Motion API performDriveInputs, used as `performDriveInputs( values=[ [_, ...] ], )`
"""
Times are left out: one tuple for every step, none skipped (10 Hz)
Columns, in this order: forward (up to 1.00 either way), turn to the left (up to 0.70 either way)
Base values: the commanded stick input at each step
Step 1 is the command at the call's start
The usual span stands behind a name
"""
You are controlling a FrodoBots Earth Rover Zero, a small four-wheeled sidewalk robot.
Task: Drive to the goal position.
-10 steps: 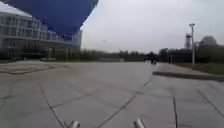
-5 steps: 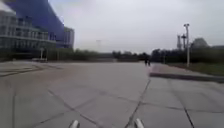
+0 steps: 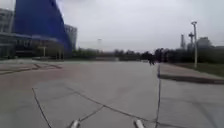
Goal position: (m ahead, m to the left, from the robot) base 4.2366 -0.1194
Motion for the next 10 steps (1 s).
performDriveInputs(
  values=[
    [1.0,0.0],
    [1.0,0.0],
    [1.0,0.0],
    [1.0,0.0],
    [1.0,-0.13],
    [1.0,-0.38],
    [1.0,-0.37],
    [1.0,-0.22],
    [1.0,0.0],
    [1.0,0.0]
  ],
)
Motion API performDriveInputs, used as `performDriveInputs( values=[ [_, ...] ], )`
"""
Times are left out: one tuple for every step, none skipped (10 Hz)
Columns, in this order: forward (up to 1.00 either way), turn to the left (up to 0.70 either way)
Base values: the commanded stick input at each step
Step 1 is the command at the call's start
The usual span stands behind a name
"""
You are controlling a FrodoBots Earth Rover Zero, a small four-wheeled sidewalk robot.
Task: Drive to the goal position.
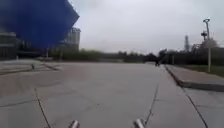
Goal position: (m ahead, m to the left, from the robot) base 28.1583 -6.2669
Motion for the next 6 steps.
performDriveInputs(
  values=[
    [1.0,0.0],
    [1.0,0.0],
    [1.0,0.0],
    [1.0,0.0],
    [1.0,0.0],
    [1.0,0.0]
  ],
)
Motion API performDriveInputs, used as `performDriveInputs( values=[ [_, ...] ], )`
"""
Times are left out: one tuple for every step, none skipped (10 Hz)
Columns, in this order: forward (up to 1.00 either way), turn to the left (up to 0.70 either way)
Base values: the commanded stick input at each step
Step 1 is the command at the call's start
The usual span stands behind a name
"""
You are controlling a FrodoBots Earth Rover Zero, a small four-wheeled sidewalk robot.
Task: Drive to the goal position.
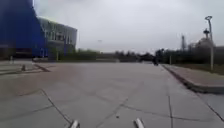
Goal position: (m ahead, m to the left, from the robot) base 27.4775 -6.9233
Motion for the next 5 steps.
performDriveInputs(
  values=[
    [1.0,0.0],
    [1.0,0.0],
    [1.0,0.0],
    [1.0,0.0],
    [1.0,0.0]
  ],
)
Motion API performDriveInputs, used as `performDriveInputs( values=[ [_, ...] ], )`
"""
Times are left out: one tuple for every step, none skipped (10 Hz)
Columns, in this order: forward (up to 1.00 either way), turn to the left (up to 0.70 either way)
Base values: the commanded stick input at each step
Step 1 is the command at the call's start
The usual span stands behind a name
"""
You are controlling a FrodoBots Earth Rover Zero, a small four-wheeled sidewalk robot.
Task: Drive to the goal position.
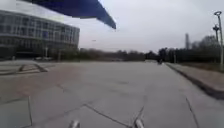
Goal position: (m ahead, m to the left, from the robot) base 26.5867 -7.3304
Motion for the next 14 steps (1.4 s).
performDriveInputs(
  values=[
    [1.0,0.0],
    [1.0,0.0],
    [1.0,0.0],
    [1.0,0.0],
    [1.0,0.0],
    [1.0,0.0],
    [1.0,0.0],
    [1.0,0.0],
    [1.0,0.0],
    [1.0,0.0],
    [1.0,0.0],
    [1.0,0.0],
    [1.0,0.0],
    [1.0,0.0]
  ],
)
